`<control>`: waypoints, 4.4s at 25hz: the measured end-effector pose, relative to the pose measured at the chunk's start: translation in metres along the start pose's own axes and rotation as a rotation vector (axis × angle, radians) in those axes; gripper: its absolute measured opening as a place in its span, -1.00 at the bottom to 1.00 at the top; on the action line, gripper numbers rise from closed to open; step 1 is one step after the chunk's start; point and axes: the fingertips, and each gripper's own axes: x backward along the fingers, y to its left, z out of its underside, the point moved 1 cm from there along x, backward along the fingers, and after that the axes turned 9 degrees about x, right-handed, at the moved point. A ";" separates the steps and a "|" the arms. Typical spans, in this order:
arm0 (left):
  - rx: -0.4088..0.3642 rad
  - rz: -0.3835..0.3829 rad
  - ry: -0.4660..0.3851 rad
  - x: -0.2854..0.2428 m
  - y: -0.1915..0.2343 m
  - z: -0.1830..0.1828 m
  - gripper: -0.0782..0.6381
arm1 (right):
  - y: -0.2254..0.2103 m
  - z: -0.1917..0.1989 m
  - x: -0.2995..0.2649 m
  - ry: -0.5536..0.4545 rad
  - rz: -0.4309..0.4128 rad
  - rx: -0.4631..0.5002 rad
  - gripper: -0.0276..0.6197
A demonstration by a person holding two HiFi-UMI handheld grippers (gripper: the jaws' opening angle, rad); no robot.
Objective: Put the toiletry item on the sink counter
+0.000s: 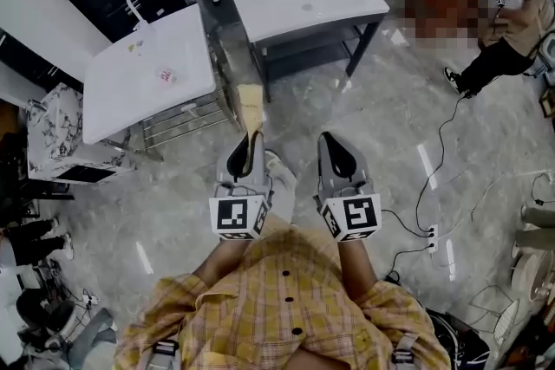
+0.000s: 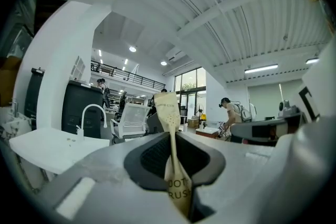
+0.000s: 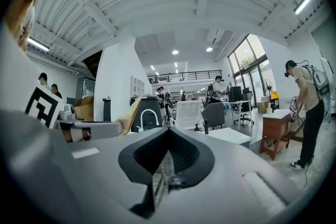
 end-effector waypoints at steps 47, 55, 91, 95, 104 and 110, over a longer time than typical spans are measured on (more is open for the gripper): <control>0.152 -0.277 0.065 -0.415 0.210 -0.049 -0.69 | -0.160 -0.017 -0.486 0.013 -0.295 -0.003 -0.91; 0.174 -0.359 0.120 -0.451 0.228 -0.028 -0.69 | -0.175 -0.005 -0.520 0.038 -0.384 0.009 -0.91; 0.321 -0.528 0.490 -0.558 0.336 0.150 -0.69 | -0.211 0.087 -0.570 0.198 -0.450 -0.017 -0.91; 0.328 -0.538 0.522 -0.565 0.347 0.167 -0.69 | -0.212 0.089 -0.571 0.203 -0.445 -0.019 -0.91; 0.323 -0.572 0.604 -0.578 0.368 0.200 -0.68 | -0.220 0.097 -0.572 0.223 -0.431 -0.022 -0.91; 0.313 -0.589 0.644 -0.582 0.377 0.216 -0.67 | -0.226 0.102 -0.576 0.231 -0.421 -0.024 -0.91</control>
